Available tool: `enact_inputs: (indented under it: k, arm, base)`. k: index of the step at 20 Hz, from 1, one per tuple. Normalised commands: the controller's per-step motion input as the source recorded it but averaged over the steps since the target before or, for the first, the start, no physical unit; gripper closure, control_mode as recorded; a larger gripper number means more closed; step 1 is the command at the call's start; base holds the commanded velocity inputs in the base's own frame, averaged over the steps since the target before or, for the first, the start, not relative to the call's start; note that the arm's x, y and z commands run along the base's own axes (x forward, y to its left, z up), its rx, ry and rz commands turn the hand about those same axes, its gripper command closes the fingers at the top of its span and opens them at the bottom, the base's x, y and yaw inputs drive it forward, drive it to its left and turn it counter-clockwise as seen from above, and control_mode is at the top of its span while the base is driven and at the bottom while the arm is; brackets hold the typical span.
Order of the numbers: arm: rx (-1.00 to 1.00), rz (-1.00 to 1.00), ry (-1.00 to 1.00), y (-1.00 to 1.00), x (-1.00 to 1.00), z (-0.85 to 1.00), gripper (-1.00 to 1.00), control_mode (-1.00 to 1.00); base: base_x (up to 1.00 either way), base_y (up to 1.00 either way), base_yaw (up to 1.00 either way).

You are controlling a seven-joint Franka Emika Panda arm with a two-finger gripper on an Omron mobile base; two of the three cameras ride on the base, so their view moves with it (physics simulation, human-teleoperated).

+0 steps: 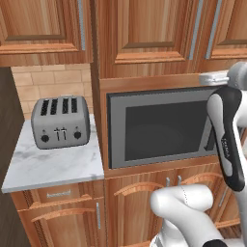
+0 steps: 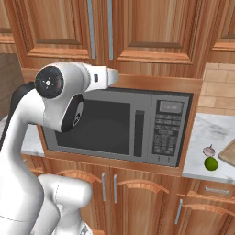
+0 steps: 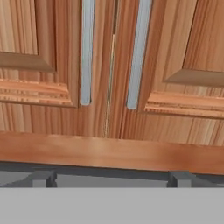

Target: Open the cabinet. Place the bowl and condiment on the counter. Then place the lime and garlic on the cutting board.

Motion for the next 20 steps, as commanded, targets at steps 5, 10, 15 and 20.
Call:
enact_inputs:
  k: [5, 10, 15, 20]
  arm:
    - [0.00, -0.01, -0.04, -0.20, 0.00, 0.27, -1.00, -1.00]
    - [0.00, 0.00, 0.00, -0.17, 0.00, 0.14, -1.00, -1.00]
    - [0.00, 0.00, 0.00, -0.01, 0.00, 0.16, -1.00, -1.00]
    - [0.00, 0.00, 0.00, 0.00, 0.00, 0.20, -1.00, -1.00]
  base:
    - [0.00, 0.00, 0.00]
    - [0.00, 0.00, 0.00]
    - [0.00, 0.00, 0.00]
    - [0.00, 0.00, 0.00]
